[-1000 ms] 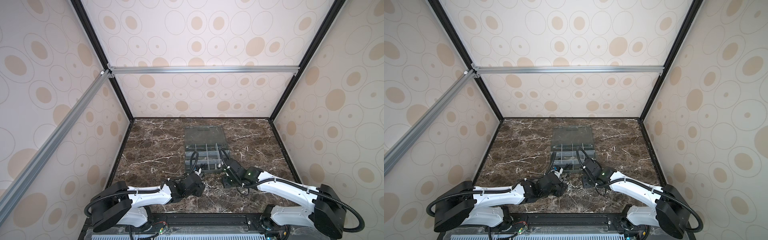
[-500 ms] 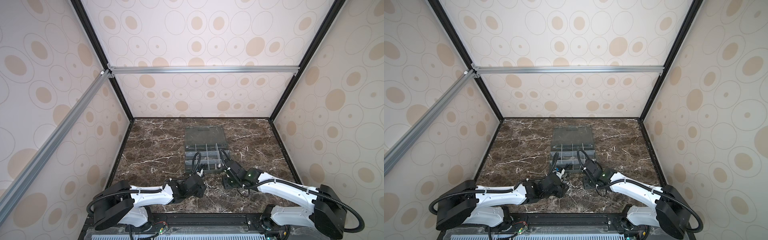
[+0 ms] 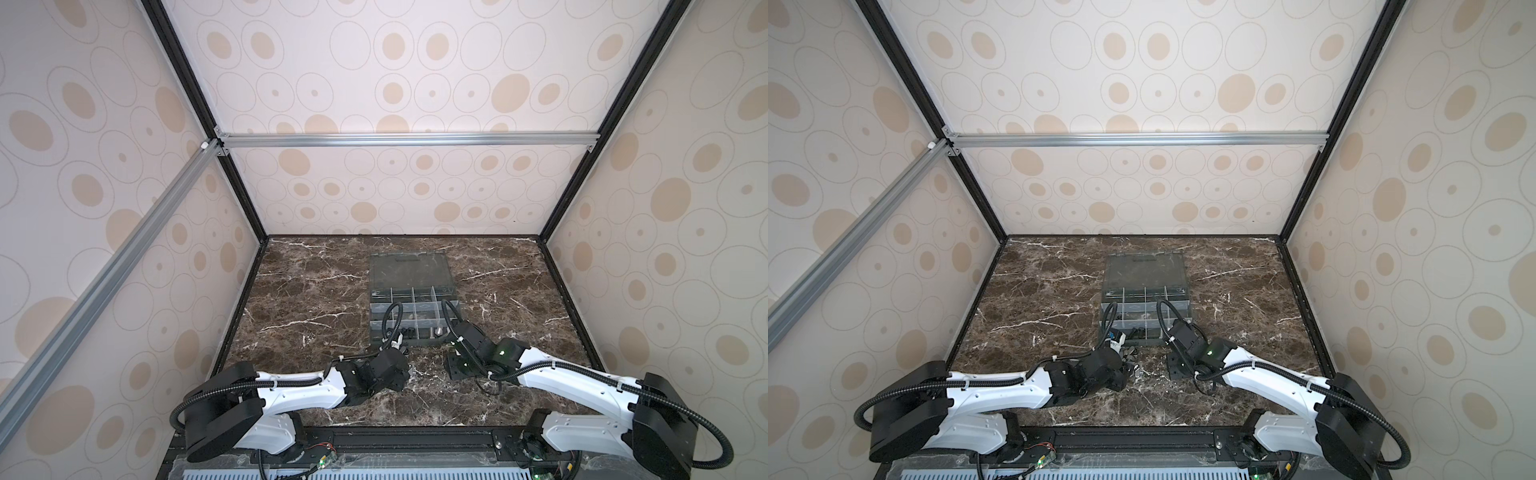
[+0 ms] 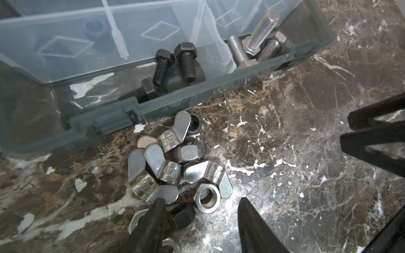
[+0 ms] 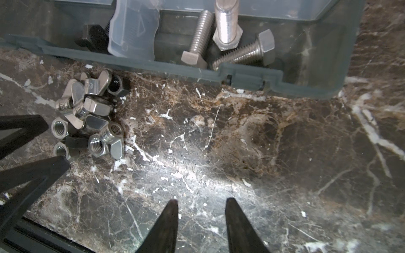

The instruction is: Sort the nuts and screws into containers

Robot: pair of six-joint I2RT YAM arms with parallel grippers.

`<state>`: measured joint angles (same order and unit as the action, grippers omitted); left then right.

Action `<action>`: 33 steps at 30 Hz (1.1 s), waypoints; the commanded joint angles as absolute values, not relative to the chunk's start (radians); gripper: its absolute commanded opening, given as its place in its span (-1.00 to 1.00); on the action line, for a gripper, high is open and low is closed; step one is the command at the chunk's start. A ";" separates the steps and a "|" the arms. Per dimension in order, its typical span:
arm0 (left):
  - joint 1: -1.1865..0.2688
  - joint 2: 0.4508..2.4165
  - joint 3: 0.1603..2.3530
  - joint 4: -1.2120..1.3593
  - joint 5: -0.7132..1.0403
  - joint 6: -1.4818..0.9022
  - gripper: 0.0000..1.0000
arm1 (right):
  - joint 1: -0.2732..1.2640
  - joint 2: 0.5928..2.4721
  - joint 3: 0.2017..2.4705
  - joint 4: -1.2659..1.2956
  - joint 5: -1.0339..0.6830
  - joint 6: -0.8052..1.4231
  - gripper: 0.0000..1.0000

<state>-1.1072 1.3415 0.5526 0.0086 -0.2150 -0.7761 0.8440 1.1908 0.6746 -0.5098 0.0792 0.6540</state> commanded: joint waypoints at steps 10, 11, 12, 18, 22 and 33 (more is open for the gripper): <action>-1.115 1.421 0.597 0.020 -0.197 -0.765 0.08 | 0.842 1.152 0.649 -0.526 0.084 0.689 -0.21; -1.114 1.424 0.596 0.020 -0.195 -0.765 0.08 | 0.841 1.151 0.647 -0.527 0.084 0.690 -0.21; -1.114 1.425 0.595 0.018 -0.191 -0.766 0.07 | 0.841 1.150 0.647 -0.528 0.084 0.692 -0.21; -1.115 1.439 0.588 0.027 -0.152 -0.778 0.07 | 0.841 1.148 0.646 -0.527 0.084 0.695 -0.22; -1.114 1.429 0.586 0.016 -0.148 -0.786 0.06 | 0.841 1.146 0.649 -0.529 0.084 0.696 -0.22; -1.115 1.430 0.583 -0.013 -0.165 -0.784 -0.05 | 0.841 1.151 0.650 -0.531 0.086 0.702 -0.22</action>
